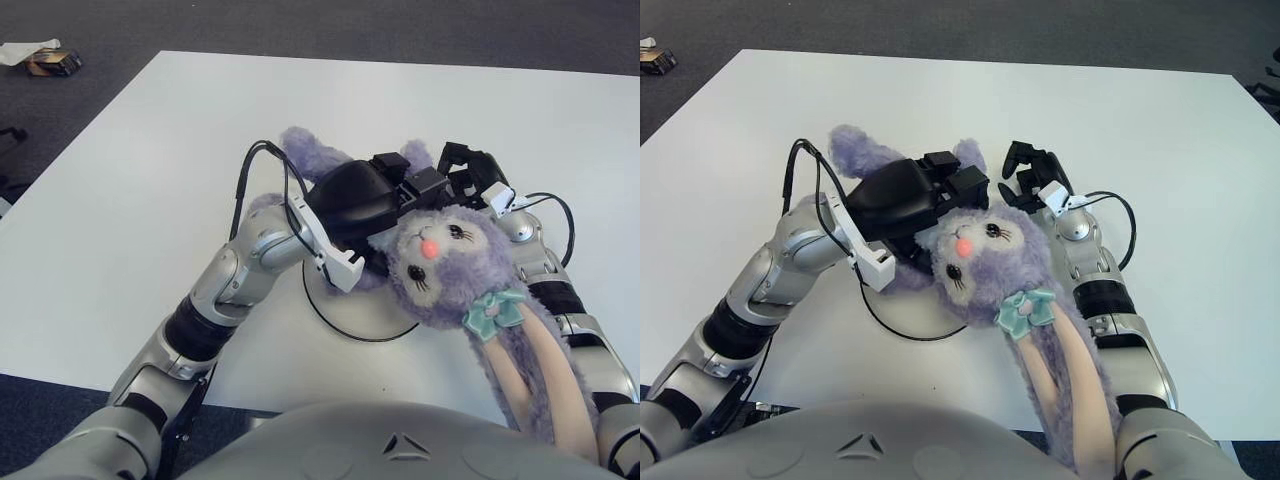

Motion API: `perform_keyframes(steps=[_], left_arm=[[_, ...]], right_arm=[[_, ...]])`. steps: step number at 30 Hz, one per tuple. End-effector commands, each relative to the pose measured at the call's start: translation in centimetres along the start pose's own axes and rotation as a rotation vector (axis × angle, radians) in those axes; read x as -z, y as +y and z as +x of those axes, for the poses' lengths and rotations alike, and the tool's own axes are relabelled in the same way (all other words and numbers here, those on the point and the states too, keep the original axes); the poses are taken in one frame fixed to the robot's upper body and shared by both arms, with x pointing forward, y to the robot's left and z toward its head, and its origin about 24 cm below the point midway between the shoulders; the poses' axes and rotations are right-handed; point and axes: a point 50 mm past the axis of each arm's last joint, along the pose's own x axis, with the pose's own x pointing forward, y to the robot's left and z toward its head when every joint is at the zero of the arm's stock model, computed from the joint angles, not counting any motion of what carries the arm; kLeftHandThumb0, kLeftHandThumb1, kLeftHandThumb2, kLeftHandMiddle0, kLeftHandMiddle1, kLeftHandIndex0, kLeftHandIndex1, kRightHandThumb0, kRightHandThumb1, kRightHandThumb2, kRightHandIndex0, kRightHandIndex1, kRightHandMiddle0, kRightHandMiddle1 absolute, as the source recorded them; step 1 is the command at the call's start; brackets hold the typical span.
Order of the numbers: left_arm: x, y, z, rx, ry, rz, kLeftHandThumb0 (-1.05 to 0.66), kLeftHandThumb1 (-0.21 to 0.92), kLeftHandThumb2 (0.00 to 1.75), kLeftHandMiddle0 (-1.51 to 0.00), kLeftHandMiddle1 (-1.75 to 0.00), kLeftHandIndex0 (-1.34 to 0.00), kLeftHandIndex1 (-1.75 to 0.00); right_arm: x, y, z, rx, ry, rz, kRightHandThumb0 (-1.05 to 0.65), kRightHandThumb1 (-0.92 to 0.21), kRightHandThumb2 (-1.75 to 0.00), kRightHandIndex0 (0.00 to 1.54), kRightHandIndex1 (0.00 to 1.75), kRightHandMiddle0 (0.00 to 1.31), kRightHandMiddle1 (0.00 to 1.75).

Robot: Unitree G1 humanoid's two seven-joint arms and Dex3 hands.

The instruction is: Put the doll into the plate.

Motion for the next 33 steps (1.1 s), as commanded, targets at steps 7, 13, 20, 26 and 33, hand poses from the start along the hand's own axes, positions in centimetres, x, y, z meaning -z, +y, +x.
perform_keyframes(steps=[7,13,20,26,33], left_arm=[[-0.1,0.0,-0.2,0.023,-0.013,0.009,-1.0,0.92,0.74,-0.08,-1.73,0.0,-1.17],[-0.2,0.2,-0.3,0.046,-0.026,0.041,-1.02,0.92,0.76,-0.01,-1.52,0.0,-0.78],[-0.3,0.5,-0.7,0.056,-0.036,0.054,-1.03,0.92,0.82,0.0,-1.26,0.0,-0.57],[-0.3,1.0,-1.0,0.111,-0.053,0.071,-1.04,0.92,0.87,0.0,-0.9,0.0,-0.44],[0.0,1.8,-1.6,0.193,-0.046,0.104,-1.04,0.92,0.9,-0.01,-0.71,0.0,-0.47]], right_arm=[[3.1,2.2,-1.8,-0.063,0.159,0.0,-0.54,-0.18,-1.48,1.31,1.75,0.73,1.75],[3.1,2.3,-1.8,-0.052,0.156,0.032,-0.54,-0.19,-1.47,1.31,1.75,0.72,1.75],[3.3,2.2,-1.8,-0.057,0.165,0.058,-0.54,-0.19,-1.47,1.29,1.75,0.72,1.75],[3.5,2.1,-1.7,-0.066,0.175,0.08,-0.54,-0.19,-1.47,1.26,1.75,0.72,1.75],[3.8,2.1,-1.7,-0.064,0.197,0.089,-0.53,-0.21,-1.45,1.23,1.75,0.71,1.75]])
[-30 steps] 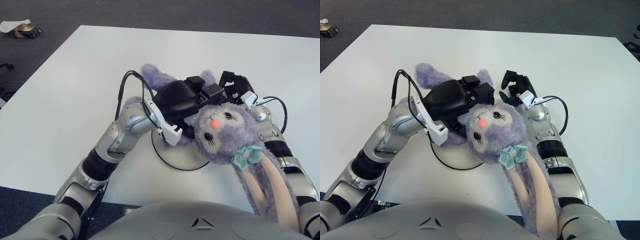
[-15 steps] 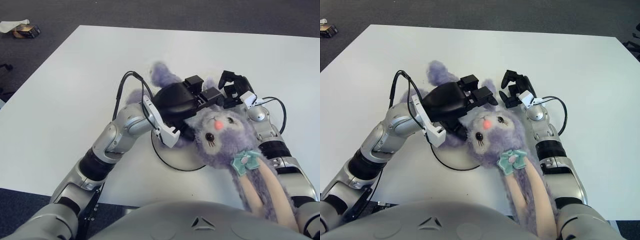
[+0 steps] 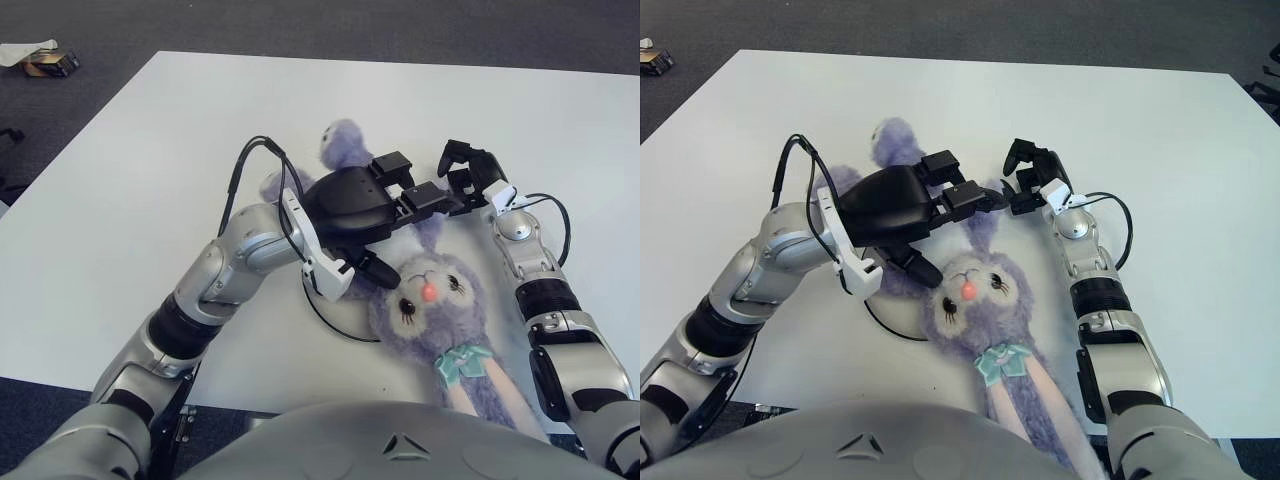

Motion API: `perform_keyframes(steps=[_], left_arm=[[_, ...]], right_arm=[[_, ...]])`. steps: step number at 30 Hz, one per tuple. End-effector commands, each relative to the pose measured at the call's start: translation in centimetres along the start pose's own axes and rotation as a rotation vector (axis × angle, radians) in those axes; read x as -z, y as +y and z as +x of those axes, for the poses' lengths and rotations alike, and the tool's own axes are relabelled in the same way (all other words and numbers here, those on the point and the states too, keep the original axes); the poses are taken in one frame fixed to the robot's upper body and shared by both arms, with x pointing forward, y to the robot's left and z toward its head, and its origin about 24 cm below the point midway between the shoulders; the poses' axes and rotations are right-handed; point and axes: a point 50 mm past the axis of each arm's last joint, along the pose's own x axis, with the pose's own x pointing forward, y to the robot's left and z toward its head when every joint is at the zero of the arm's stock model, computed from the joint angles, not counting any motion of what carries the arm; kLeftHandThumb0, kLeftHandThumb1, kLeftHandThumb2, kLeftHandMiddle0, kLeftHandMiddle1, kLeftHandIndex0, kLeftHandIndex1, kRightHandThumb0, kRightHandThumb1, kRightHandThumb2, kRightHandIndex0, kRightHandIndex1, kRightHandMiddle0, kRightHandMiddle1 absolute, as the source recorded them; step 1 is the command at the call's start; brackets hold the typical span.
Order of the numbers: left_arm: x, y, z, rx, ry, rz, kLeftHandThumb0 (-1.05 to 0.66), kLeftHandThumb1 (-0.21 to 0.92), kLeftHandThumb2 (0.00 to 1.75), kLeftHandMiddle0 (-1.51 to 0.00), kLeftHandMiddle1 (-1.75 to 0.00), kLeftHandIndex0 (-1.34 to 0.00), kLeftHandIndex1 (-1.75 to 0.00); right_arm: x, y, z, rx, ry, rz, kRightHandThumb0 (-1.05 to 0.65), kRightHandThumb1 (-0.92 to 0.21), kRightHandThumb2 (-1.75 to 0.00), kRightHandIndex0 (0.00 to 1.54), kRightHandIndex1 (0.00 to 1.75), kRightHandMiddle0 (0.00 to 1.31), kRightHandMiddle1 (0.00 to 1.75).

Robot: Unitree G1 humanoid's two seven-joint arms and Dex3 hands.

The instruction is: Put the doll into the plate.

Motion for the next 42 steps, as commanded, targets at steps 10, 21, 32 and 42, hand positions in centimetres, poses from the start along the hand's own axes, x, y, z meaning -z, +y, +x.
perform_keyframes(steps=[10,21,32,42], left_arm=[[0.6,1.9,-1.3,0.109,-0.006,0.094,-1.05,0.92,0.99,-0.05,-0.52,0.0,-0.51],[1.6,2.1,-2.3,0.123,-0.009,0.09,-1.05,0.92,1.11,-0.07,-0.46,0.0,-0.54],[5.3,4.5,-5.6,0.037,0.085,-0.047,-1.05,0.92,1.11,-0.09,-0.45,0.0,-0.5],[8.1,5.0,-7.4,-0.272,0.4,-0.091,-0.98,0.92,1.06,-0.23,-0.9,0.0,-0.92]], right_arm=[[3.8,1.8,-2.2,-0.079,0.196,-0.006,-0.52,-0.23,-1.42,1.22,1.75,0.69,1.75],[3.8,1.8,-2.3,-0.109,0.188,0.037,-0.5,-0.27,-1.37,1.24,1.75,0.66,1.75],[3.6,1.4,-2.4,-0.135,0.174,-0.031,-0.52,-0.23,-1.42,1.28,1.75,0.69,1.75],[3.3,1.5,-2.6,-0.099,0.198,-0.028,-0.5,-0.27,-1.37,1.25,1.75,0.65,1.75]])
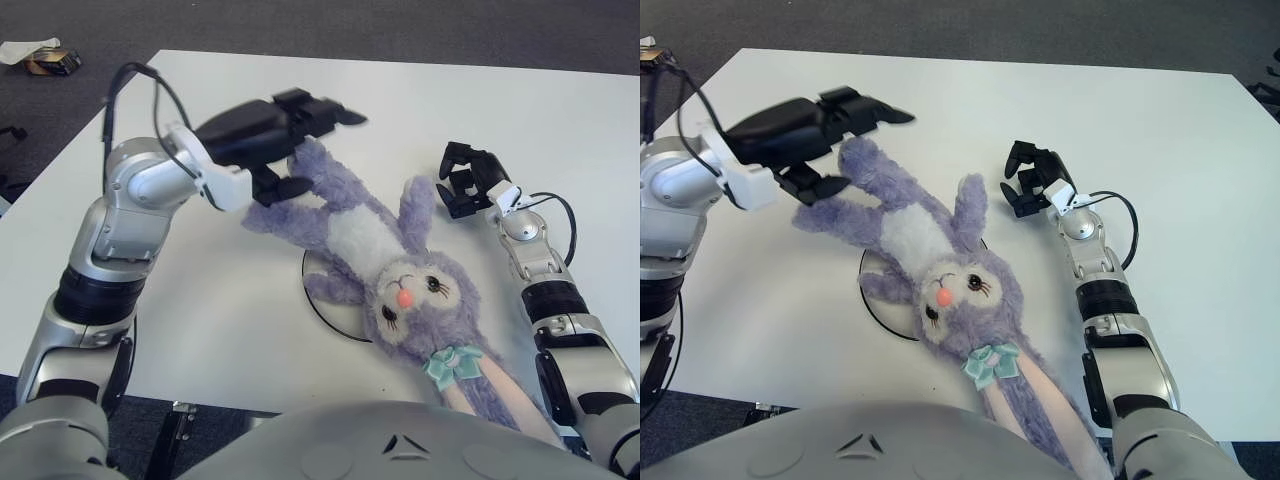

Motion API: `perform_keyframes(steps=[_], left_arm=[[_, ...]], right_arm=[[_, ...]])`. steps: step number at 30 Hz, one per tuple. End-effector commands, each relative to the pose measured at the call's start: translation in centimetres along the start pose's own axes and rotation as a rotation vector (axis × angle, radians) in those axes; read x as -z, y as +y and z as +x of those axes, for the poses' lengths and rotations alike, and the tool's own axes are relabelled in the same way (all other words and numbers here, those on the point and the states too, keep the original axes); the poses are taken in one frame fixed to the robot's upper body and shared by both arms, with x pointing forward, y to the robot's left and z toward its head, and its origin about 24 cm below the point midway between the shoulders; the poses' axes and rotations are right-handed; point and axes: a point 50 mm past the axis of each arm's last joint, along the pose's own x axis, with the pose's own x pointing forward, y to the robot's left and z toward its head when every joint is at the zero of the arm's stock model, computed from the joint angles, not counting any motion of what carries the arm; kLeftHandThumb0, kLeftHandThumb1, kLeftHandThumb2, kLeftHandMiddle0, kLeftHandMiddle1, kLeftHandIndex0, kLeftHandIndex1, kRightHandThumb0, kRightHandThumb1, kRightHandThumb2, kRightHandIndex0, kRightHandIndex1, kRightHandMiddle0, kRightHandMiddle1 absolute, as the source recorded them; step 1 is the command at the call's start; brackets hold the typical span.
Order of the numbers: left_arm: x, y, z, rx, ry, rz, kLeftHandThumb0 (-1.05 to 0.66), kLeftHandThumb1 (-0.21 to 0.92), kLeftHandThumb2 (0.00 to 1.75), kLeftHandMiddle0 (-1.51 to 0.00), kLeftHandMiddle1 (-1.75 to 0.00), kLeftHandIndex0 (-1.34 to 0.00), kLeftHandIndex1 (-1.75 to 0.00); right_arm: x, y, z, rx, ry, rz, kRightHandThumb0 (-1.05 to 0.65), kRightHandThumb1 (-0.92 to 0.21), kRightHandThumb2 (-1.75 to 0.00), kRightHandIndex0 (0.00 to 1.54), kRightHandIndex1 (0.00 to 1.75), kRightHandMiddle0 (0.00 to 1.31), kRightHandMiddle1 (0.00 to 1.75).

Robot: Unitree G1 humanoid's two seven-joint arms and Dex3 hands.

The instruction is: Put the doll into the plate.

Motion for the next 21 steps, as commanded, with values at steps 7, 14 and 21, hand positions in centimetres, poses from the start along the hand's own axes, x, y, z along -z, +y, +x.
perform_keyframes(steps=[7,14,21], left_arm=[[1.5,0.6,0.0,-0.26,0.109,0.057,-0.93,0.92,1.11,-0.29,-1.12,0.0,-1.11],[2.6,3.1,-0.5,-0.369,0.164,0.041,-0.88,0.92,1.09,-0.26,-0.98,0.0,-1.17],[4.1,4.5,-1.1,-0.376,0.219,-0.045,-0.88,0.92,1.11,-0.15,-0.82,0.0,-0.98]], right_arm=[[3.1,2.1,-1.8,-0.07,0.18,-0.024,-0.51,-0.26,-1.39,1.27,1.75,0.66,1.75],[3.2,2.1,-1.8,-0.08,0.175,-0.037,-0.5,-0.27,-1.37,1.25,1.75,0.65,1.75],[3.4,2.1,-1.8,-0.084,0.186,-0.037,-0.5,-0.29,-1.36,1.24,1.75,0.64,1.75]])
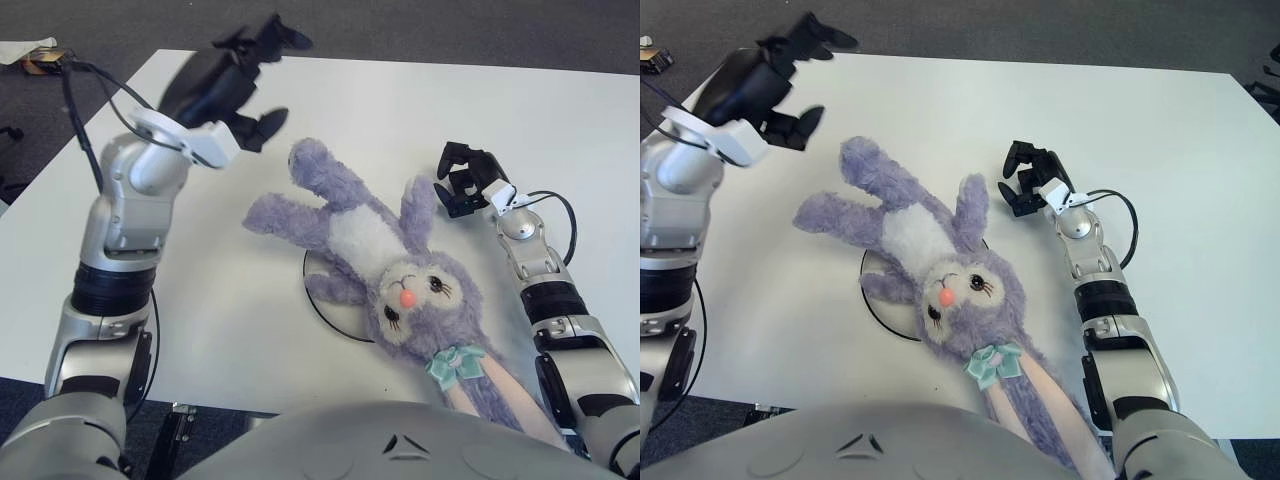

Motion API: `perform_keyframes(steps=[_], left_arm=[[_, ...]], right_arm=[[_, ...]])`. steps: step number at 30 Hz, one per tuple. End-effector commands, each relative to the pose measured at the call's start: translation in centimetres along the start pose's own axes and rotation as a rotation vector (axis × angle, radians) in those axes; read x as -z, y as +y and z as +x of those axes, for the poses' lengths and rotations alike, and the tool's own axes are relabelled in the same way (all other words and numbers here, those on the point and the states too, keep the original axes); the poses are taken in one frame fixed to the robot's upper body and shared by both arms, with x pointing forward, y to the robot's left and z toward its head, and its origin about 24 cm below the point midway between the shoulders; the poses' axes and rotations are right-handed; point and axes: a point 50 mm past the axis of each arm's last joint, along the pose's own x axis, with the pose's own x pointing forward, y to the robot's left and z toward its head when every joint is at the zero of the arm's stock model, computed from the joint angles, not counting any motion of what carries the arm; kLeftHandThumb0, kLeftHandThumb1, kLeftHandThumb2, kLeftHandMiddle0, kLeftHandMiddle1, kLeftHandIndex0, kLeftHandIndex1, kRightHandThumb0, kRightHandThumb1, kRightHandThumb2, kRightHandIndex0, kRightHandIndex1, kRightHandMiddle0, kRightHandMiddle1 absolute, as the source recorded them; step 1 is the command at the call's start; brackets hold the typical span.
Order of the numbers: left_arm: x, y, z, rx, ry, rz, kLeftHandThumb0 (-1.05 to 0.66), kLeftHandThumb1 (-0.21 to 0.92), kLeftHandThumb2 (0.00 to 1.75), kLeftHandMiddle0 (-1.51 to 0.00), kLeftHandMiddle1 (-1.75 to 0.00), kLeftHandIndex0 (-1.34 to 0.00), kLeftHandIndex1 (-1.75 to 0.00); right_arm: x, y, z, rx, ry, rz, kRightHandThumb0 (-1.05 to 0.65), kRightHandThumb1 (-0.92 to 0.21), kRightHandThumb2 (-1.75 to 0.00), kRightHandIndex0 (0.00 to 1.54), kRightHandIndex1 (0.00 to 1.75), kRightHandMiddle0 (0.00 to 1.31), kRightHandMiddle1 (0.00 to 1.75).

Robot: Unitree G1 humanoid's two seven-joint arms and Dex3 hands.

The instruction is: Put the doll into the plate.

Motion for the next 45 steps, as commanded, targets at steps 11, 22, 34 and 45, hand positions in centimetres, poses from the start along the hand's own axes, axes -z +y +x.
perform_keyframes(steps=[11,22,34,45], left_arm=[[3.1,0.6,0.4,0.065,0.12,-0.184,-0.86,0.92,1.15,-0.22,-0.7,0.0,-0.75],[4.7,-3.6,-1.4,-0.005,0.264,-0.45,-0.81,0.92,1.15,-0.27,-0.7,0.0,-0.68],[10.7,-11.2,-5.6,-0.222,0.399,-0.762,-0.39,0.88,0.68,-0.83,-1.72,-0.19,-1.69],[11.5,-15.7,-7.2,-0.232,0.475,-1.019,-0.41,0.56,1.01,-1.14,-1.75,-0.42,-1.75]], right_arm=[[3.8,2.0,-2.0,-0.086,0.179,-0.002,-0.49,-0.3,-1.34,1.2,1.75,0.63,1.75],[3.8,2.1,-2.3,-0.077,0.179,-0.01,-0.49,-0.31,-1.33,1.16,1.75,0.62,1.75],[3.7,1.9,-2.7,-0.063,0.177,0.016,-0.49,-0.32,-1.32,1.17,1.75,0.62,1.75],[4.0,1.7,-3.0,-0.044,0.167,0.015,-0.48,-0.32,-1.32,1.18,1.75,0.62,1.75]])
